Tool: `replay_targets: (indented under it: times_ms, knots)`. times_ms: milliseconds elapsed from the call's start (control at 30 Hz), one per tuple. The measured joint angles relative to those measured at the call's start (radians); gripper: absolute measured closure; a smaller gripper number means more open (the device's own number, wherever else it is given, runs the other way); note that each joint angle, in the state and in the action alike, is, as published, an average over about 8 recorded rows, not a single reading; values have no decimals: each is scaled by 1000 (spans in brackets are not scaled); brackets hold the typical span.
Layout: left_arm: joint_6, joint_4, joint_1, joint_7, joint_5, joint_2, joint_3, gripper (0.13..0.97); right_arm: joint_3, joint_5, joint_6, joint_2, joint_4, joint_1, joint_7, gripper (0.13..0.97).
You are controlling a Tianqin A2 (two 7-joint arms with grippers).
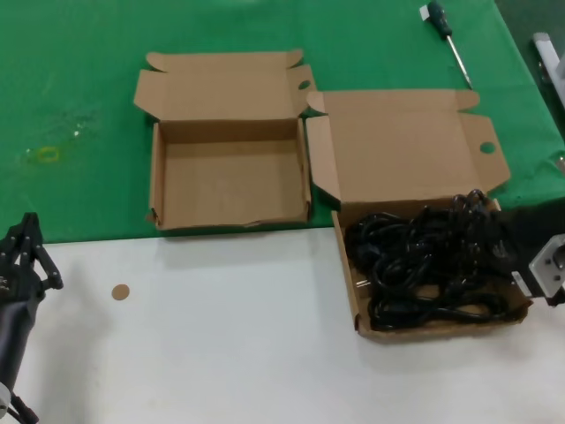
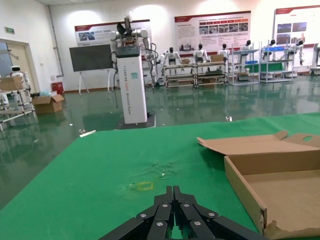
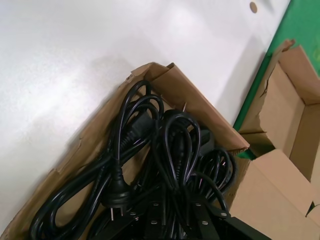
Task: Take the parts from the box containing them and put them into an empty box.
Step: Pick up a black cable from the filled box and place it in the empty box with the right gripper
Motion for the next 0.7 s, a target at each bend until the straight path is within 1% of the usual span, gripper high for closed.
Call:
replay_targets:
  times_ms: [233, 467, 700]
  knots:
    - [0, 0, 0, 0, 0, 0, 0, 945, 17, 22, -33, 24, 33, 4, 60, 896]
    - [0, 0, 0, 0, 0, 0, 0, 945, 33, 31, -82, 50, 58, 43, 156, 900]
    - [0, 0, 0, 0, 0, 0, 0, 945, 42, 34, -101, 35, 49, 99, 221, 902]
